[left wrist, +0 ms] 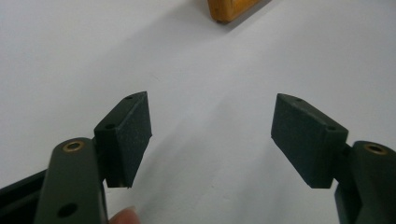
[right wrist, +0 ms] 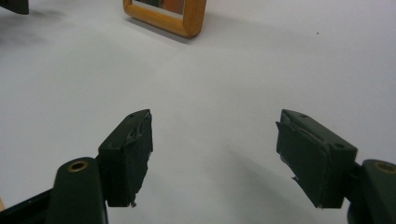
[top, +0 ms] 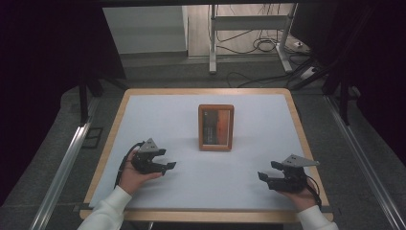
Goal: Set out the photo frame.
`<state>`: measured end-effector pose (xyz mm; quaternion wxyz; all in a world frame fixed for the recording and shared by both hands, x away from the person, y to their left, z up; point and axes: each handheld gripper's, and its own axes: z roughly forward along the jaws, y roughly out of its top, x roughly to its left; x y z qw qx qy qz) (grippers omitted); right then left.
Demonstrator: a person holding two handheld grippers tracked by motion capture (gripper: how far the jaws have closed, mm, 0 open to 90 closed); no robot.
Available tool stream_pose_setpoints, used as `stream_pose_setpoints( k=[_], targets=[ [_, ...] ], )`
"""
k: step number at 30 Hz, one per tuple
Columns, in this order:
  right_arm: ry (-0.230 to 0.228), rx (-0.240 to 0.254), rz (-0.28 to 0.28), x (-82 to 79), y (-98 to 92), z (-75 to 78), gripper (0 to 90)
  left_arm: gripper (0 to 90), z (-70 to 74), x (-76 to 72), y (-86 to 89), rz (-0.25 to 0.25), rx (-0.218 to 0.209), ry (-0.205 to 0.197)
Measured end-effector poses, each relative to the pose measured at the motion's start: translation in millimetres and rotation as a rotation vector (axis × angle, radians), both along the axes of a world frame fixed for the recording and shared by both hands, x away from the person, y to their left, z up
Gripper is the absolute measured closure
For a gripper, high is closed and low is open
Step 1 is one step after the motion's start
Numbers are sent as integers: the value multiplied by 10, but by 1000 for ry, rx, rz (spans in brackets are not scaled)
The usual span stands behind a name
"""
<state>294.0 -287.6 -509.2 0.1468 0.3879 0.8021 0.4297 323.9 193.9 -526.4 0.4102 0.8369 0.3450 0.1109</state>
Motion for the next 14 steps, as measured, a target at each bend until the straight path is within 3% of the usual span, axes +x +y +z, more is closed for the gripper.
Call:
stream_pose_setpoints(
  k=[14],
  targets=[
    [7,-50,-2,48,12,-63,233,282,-21,10,-19,-3,-1,11]
  ],
)
